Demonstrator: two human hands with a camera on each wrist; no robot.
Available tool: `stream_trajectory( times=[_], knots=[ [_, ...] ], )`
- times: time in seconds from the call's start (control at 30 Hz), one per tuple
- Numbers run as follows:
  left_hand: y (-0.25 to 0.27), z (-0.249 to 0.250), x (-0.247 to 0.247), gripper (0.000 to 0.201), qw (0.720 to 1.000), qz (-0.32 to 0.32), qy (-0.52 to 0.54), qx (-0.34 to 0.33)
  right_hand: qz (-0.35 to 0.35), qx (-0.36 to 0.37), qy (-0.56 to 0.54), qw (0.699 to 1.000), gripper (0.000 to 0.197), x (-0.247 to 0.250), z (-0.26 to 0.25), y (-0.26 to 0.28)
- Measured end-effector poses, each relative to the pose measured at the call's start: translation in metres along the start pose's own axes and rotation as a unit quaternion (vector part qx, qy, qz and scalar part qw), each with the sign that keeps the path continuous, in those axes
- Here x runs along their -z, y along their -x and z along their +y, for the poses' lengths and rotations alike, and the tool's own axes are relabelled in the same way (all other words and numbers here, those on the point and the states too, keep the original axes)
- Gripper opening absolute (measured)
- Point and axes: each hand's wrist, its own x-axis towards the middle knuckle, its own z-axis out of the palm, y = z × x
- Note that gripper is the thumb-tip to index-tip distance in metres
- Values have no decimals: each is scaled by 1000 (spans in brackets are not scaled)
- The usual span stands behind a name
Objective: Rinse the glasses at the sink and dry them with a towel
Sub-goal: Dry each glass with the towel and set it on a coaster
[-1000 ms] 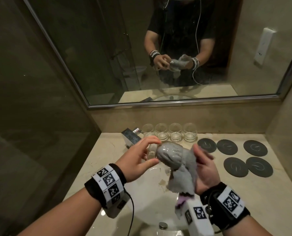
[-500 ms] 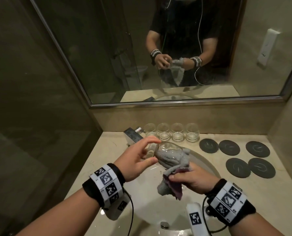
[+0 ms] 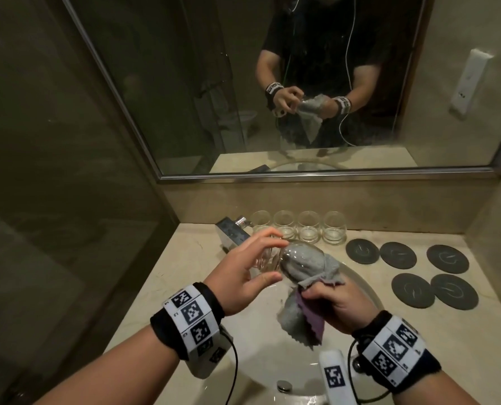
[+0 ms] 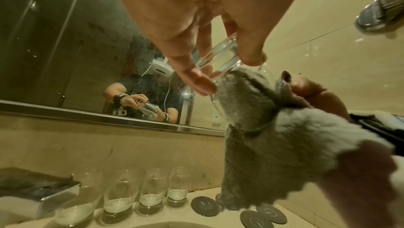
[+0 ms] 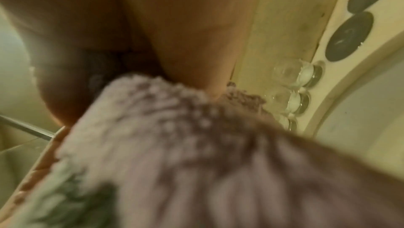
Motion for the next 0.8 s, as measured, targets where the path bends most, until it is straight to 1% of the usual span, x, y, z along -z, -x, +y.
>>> stream_trajectory(
  times=[0.1, 0.17, 0.2, 0.23, 0.3, 0.33, 0.37, 0.4, 0.43, 0.47, 0.5, 0.53, 0.57, 0.6, 0.63, 0.67, 0.7, 0.73, 0.77, 0.8],
  knots=[
    [1, -2, 0, 42, 1000, -7, 6, 4, -29, -17, 41, 999, 59, -2, -11, -1],
    [-2, -1, -2, 42, 1000, 4, 16, 0, -29, -10, 1, 1000, 56, -1, -14, -1],
    [-3, 1, -4, 42, 1000, 14, 19, -8, -16, 0, -34, 999, 55, -1, -13, 0],
    [-5, 3, -5, 42, 999, 23, 18, -16, -4, 10, -64, 998, 59, -1, -11, -1],
    [-8, 4, -5, 42, 999, 30, 21, -11, 21, 26, -90, 995, 80, 3, -1, -5],
    [-9, 5, -4, 43, 999, 24, 34, 10, 32, 30, -83, 996, 84, 3, 1, -6],
    [-10, 4, -3, 45, 997, 15, 58, 44, 44, 31, -56, 997, 79, 2, 1, -6],
    [-11, 4, 0, 48, 991, 4, 98, 93, 42, 40, 1, 998, 70, -2, -4, -5],
    [-12, 5, 2, 51, 976, -1, 155, 151, 36, 57, 80, 994, 59, -6, -9, -2],
    [-13, 7, 4, 50, 951, 0, 225, 212, 25, 68, 153, 986, 49, -11, -13, 0],
    [-14, 7, 6, 46, 920, 7, 291, 262, 17, 62, 197, 978, 43, -16, -17, 3],
    [-15, 5, 6, 43, 895, 11, 336, 294, 22, 56, 208, 976, 43, -19, -17, 3],
    [-16, 4, 6, 41, 884, 9, 354, 304, 27, 48, 212, 976, 45, -20, -17, 4],
    [-15, 4, 5, 40, 897, 5, 335, 288, 31, 45, 202, 978, 45, -21, -15, 3],
    [-14, 5, 4, 40, 925, -2, 285, 250, 32, 50, 182, 981, 44, -20, -13, 1],
    [-12, 6, 2, 41, 961, -5, 201, 191, 31, 48, 129, 990, 45, -16, -9, -1],
    [-9, 5, 0, 45, 987, 1, 103, 127, 34, 35, 59, 997, 53, -11, -4, -3],
    [-7, 2, -1, 48, 997, 10, 28, 67, 34, 8, -13, 999, 63, -7, -1, -5],
    [-7, -1, -2, 52, 999, 14, -4, 32, 35, -5, -49, 998, 72, -4, 1, -6],
    [-6, -5, -4, 53, 999, 8, 11, 36, 34, -6, -58, 998, 75, -2, 2, -7]
  ],
)
